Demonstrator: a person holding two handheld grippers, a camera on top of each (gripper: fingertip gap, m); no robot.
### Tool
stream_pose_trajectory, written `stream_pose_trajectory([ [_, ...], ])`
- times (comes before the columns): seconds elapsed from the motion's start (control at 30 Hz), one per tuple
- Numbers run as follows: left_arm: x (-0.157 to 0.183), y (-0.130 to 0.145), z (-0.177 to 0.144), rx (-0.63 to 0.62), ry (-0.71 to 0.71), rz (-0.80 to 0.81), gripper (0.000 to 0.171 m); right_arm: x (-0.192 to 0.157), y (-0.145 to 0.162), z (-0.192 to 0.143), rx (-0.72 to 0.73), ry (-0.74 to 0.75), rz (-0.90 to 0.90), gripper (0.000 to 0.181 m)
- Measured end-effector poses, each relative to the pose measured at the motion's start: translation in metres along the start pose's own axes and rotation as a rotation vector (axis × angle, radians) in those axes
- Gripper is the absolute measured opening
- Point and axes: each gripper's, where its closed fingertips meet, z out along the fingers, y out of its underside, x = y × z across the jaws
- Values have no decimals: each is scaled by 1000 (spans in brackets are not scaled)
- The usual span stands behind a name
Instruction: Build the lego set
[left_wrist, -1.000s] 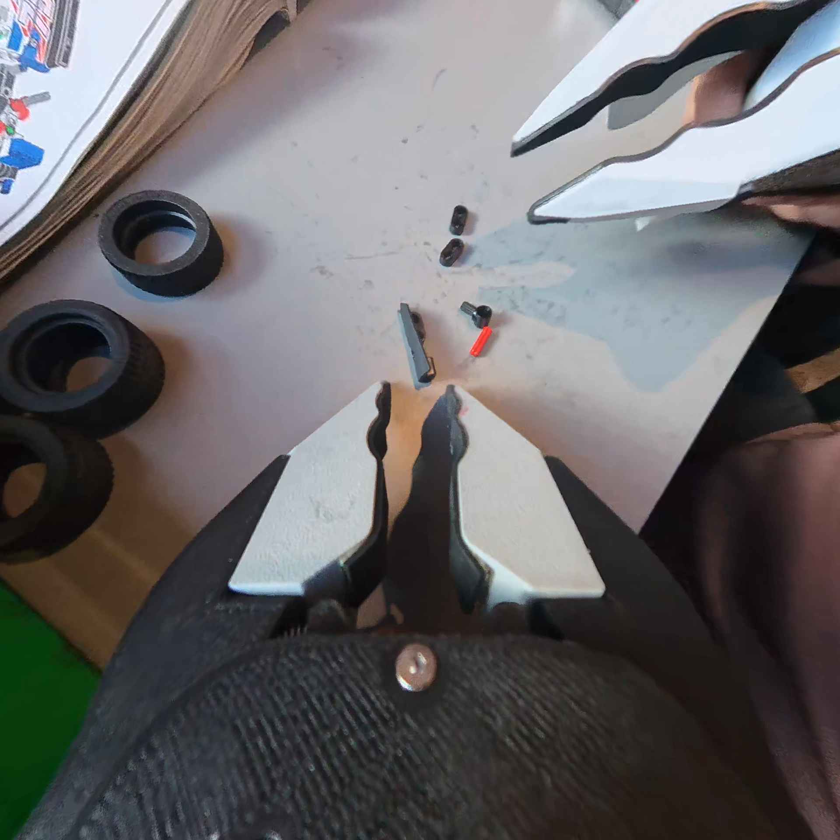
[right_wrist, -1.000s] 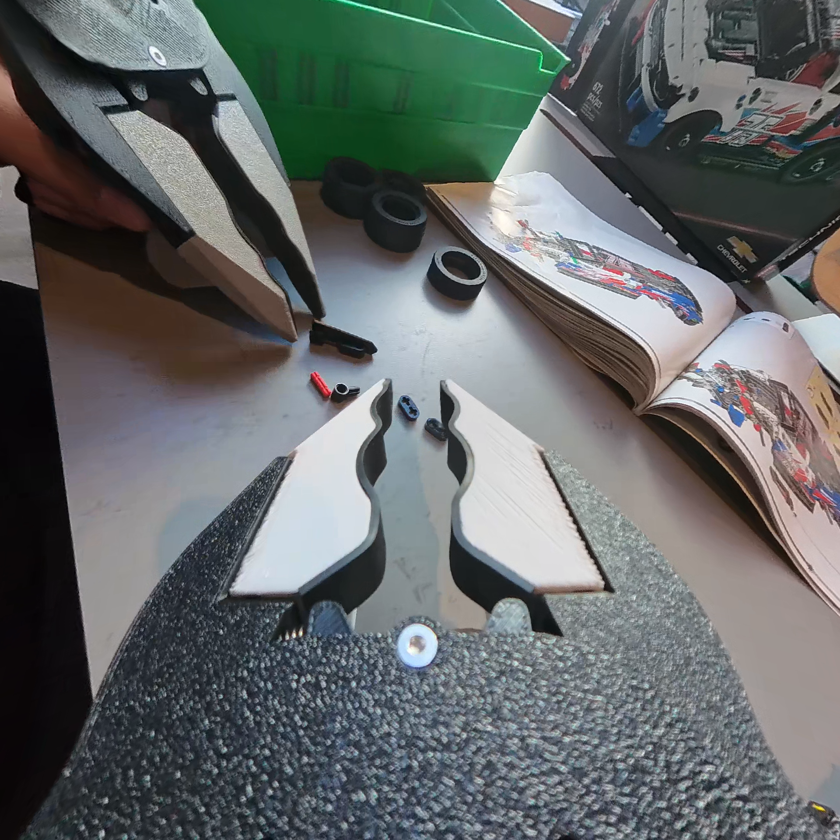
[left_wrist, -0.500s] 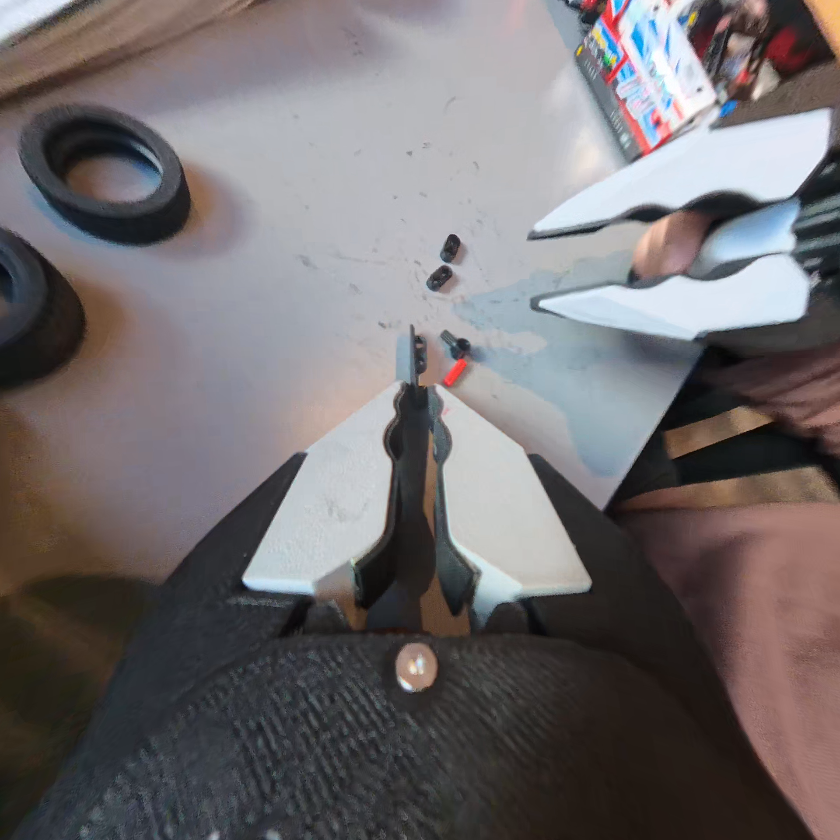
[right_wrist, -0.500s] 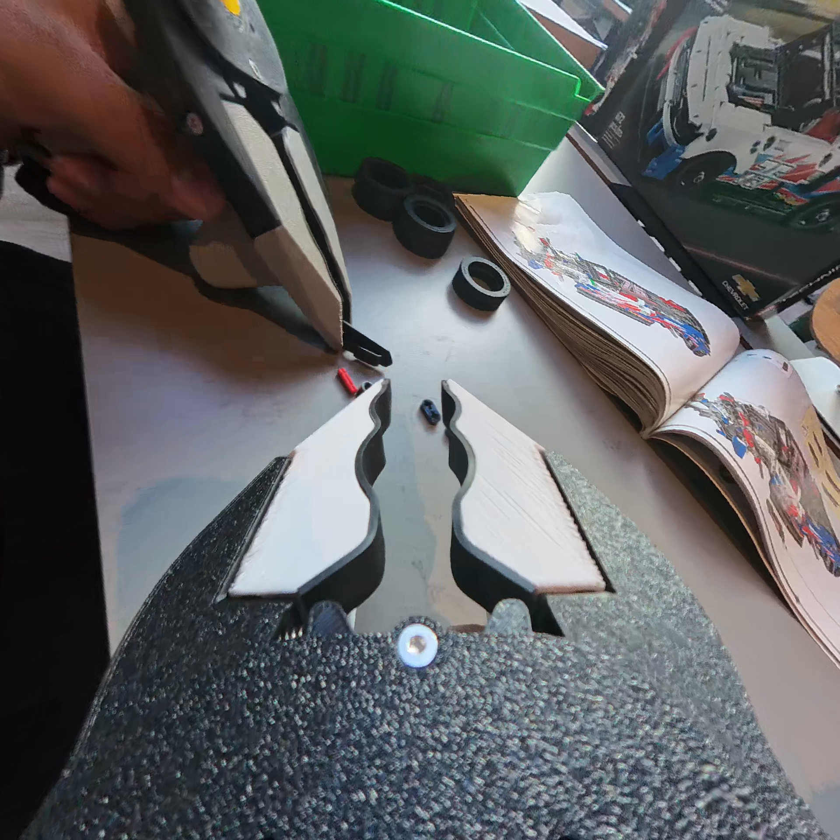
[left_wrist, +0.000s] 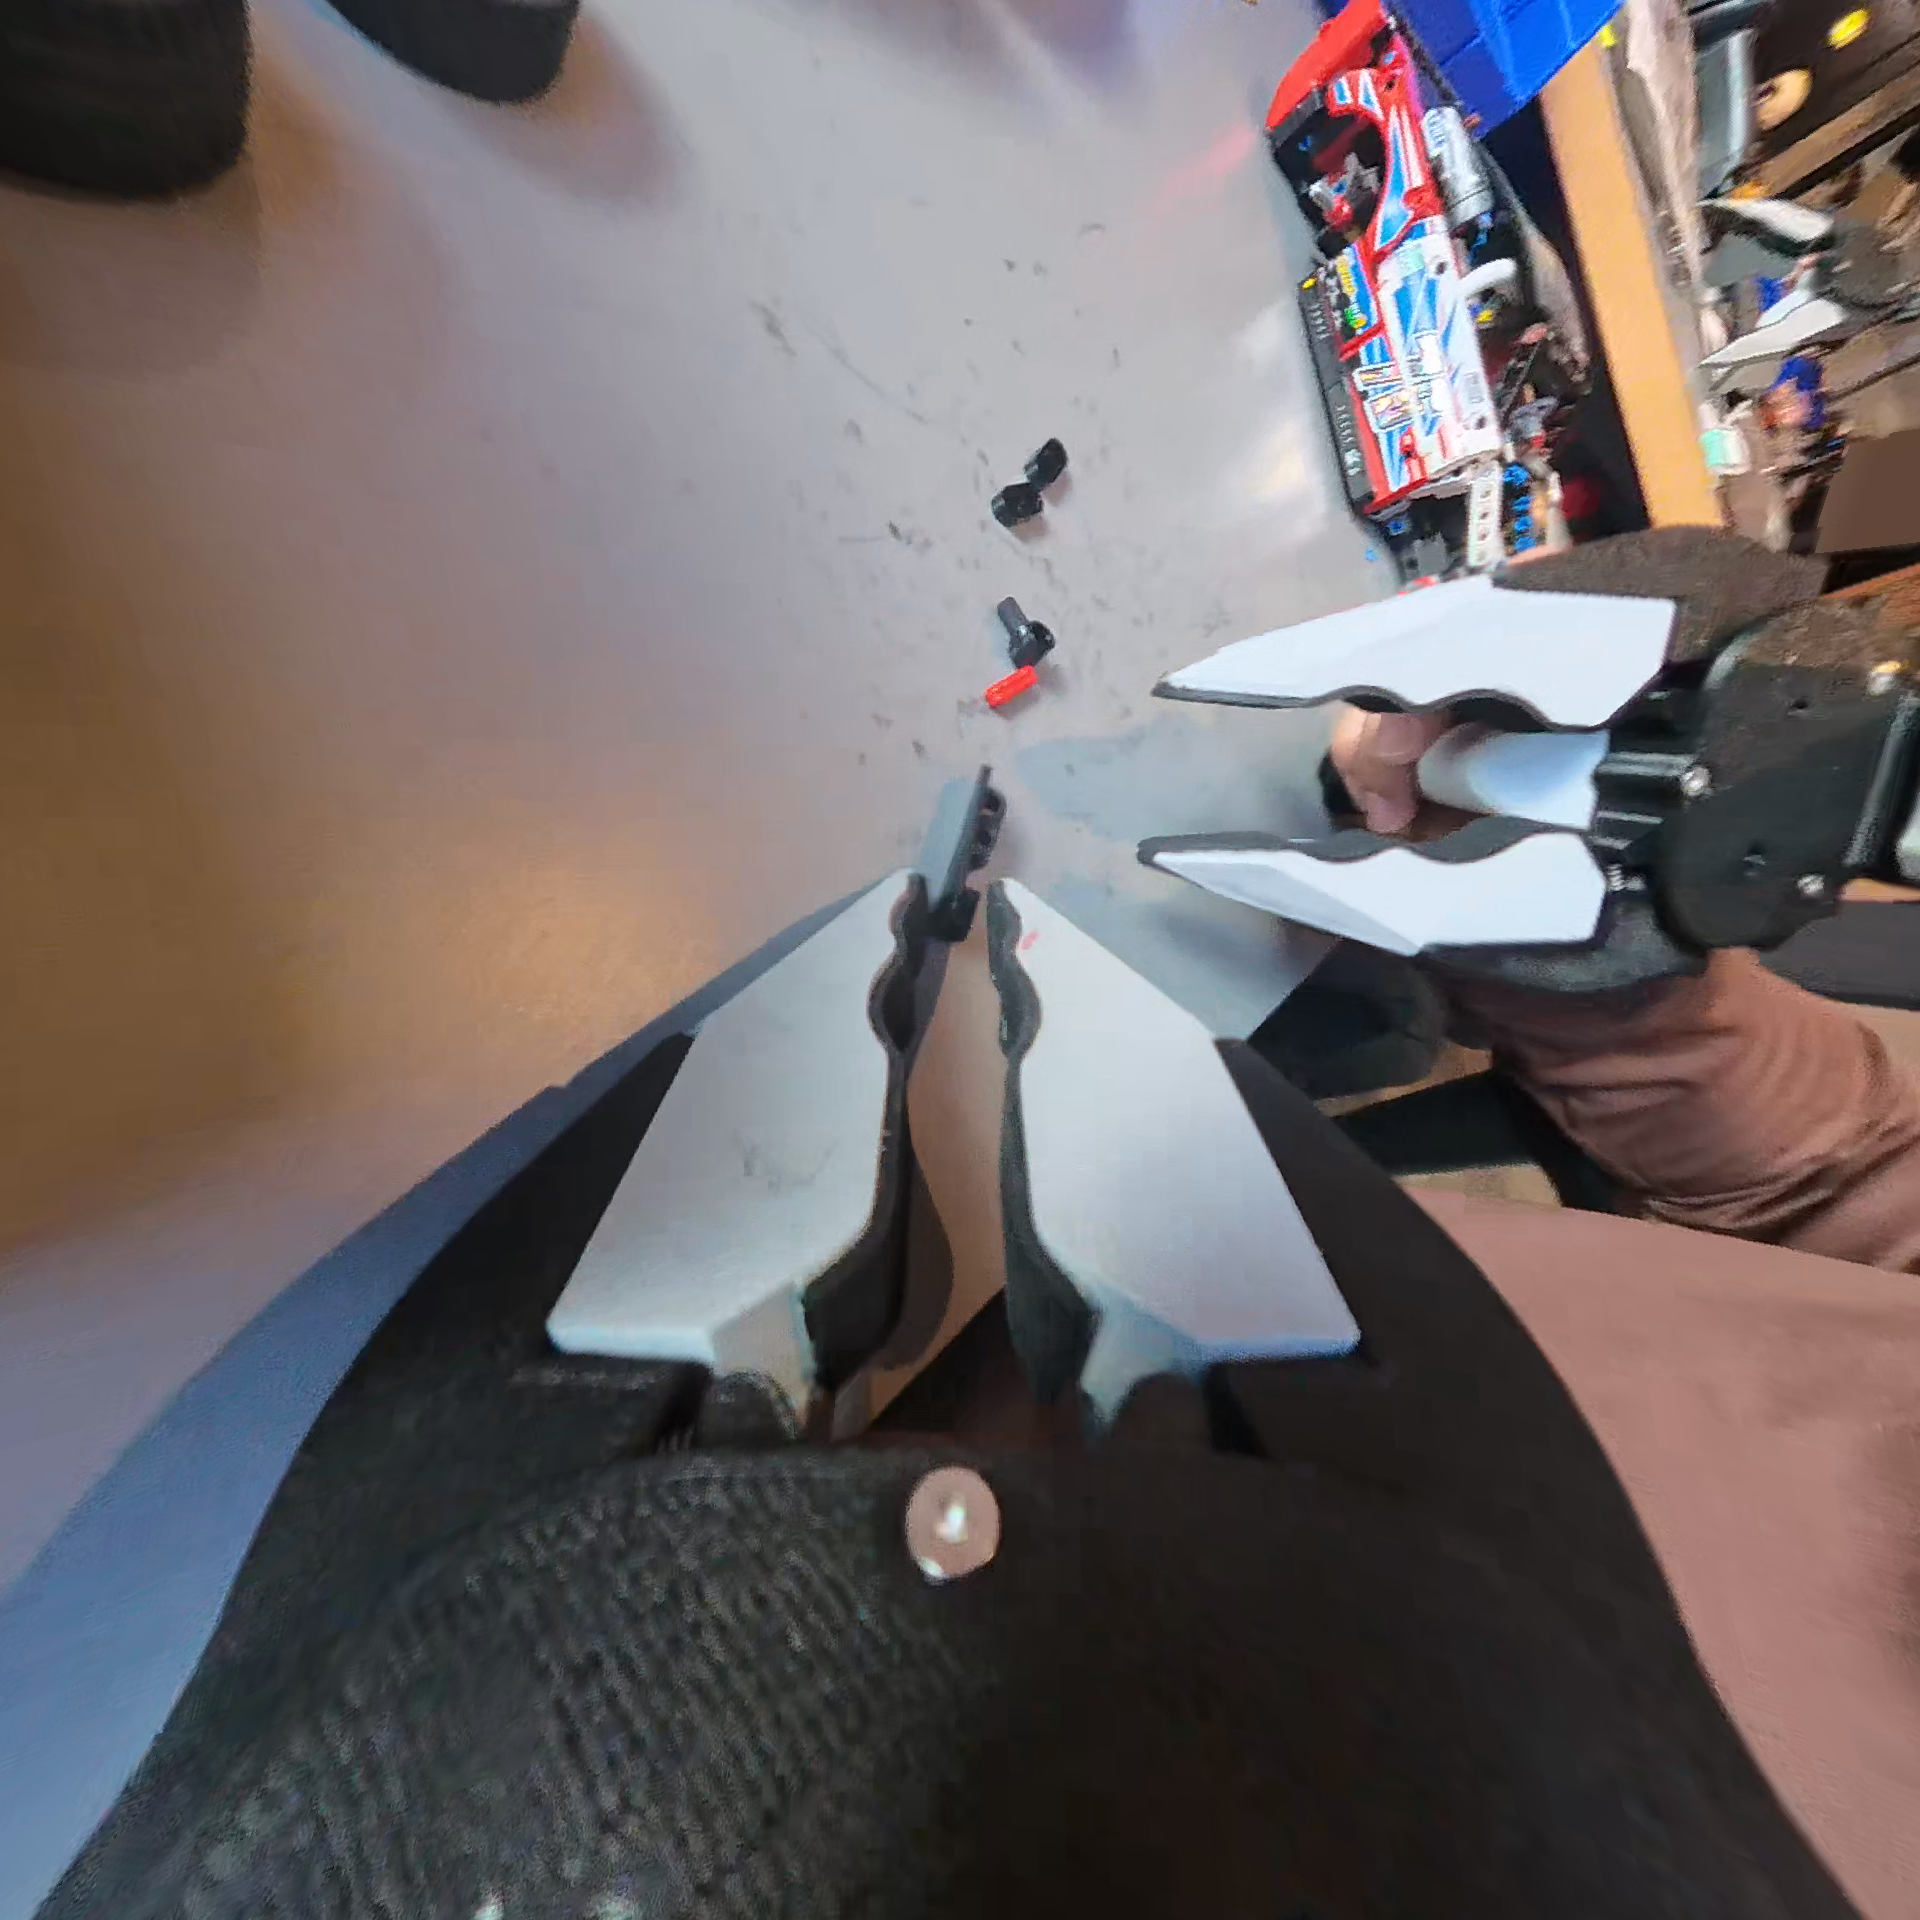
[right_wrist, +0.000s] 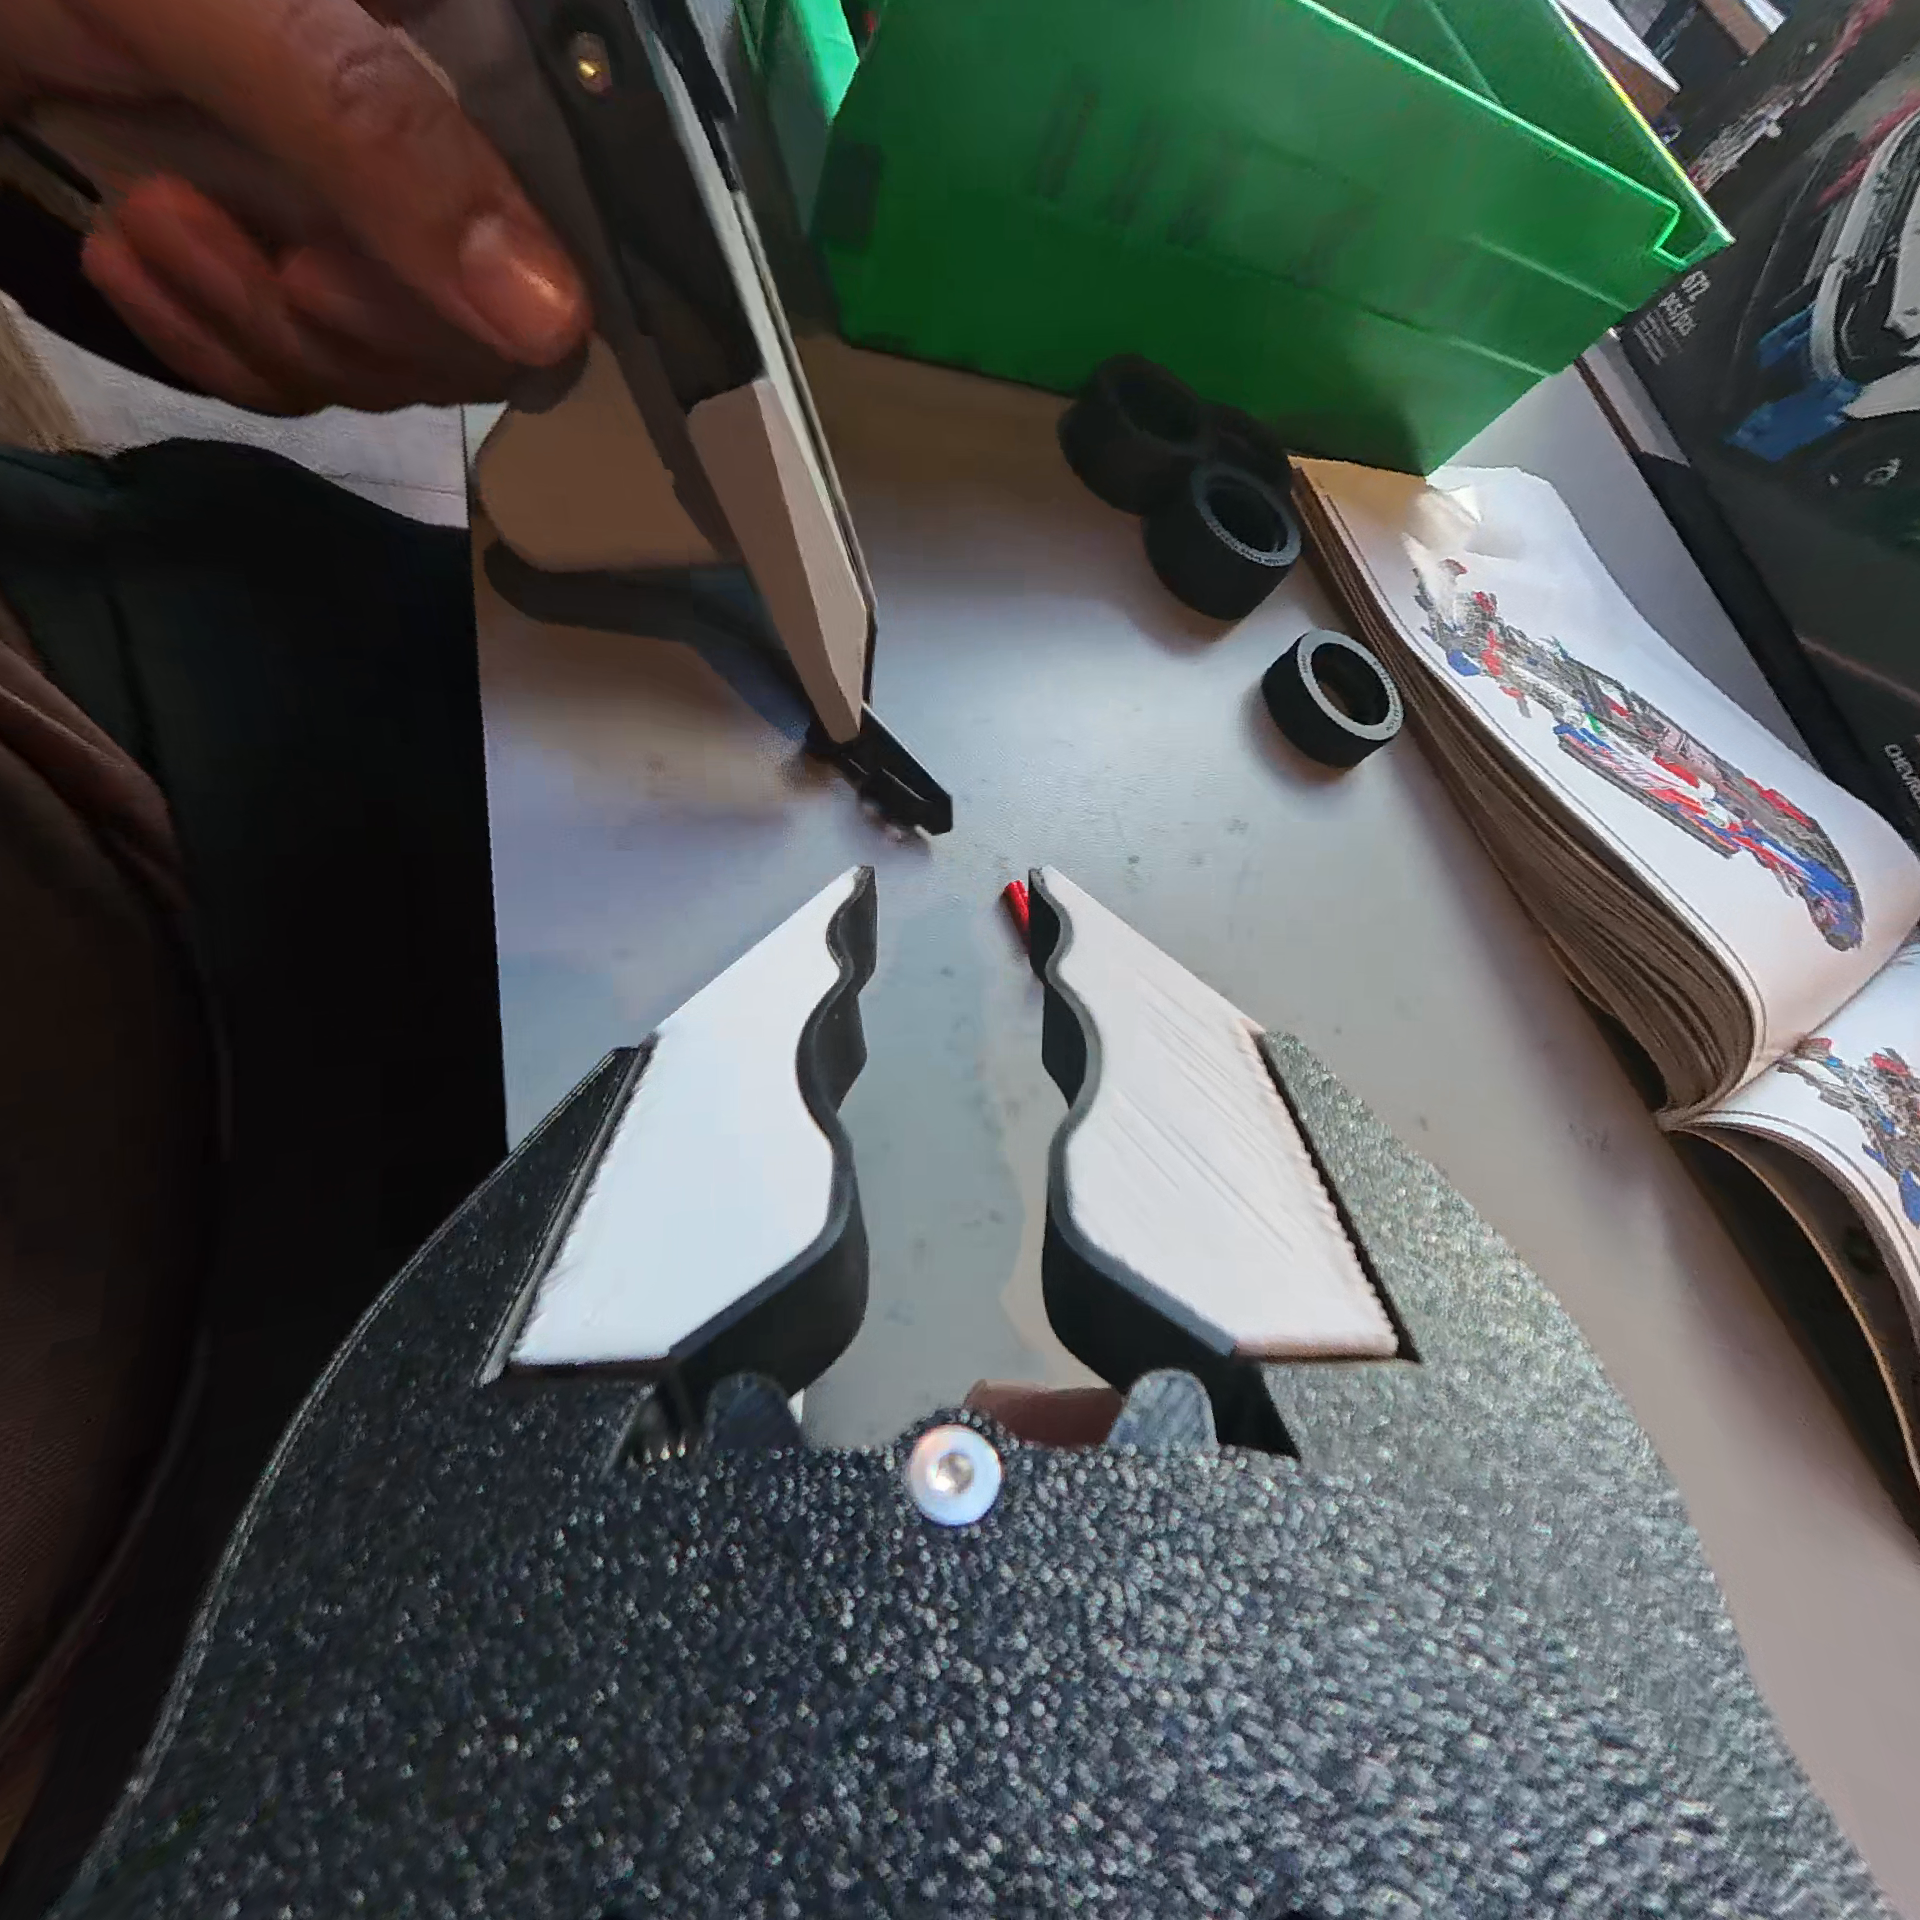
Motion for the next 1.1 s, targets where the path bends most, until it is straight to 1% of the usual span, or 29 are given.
stream_pose_trajectory([
  [0.07,-5,-1,-6,20,-58,64,14,1,1,1,-5,-2,15,29],
  [0.17,-8,1,-11,5,-113,151,17,4,2,1,-9,-15,48,29],
  [0.23,-6,1,-12,-7,-116,197,23,4,3,2,-10,-27,64,29],
  [0.33,-1,-2,-12,-17,-111,292,25,4,4,2,-15,-33,73,28],
  [0.47,-2,4,-6,-89,-126,392,26,10,4,2,-11,-19,109,25],
  [0.5,-1,5,-4,-95,-117,400,21,11,5,2,-11,-16,119,25],
  [0.67,19,17,3,-125,-8,380,24,23,13,-2,-26,16,140,24],
  [0.77,21,15,-1,-105,25,415,26,35,19,-8,-21,47,182,24],
  [0.8,19,10,-4,-75,17,459,27,39,20,-9,-16,53,197,24],
  [0.87,16,1,-9,-13,-19,611,33,42,20,-10,-4,49,227,24],
  [0.93,12,-5,-10,21,-90,796,46,44,21,-10,-5,35,257,24],
  [0.97,9,-9,-9,31,-133,851,47,45,21,-9,-9,28,270,24],
  [1.0,11,-8,-6,15,-126,872,48,47,22,-8,-13,28,281,25],
  [1.03,16,-6,-3,7,-89,875,50,49,24,-8,-17,31,290,26],
  [1.1,25,-11,-2,27,-31,877,47,55,25,-6,-20,38,308,32],
])
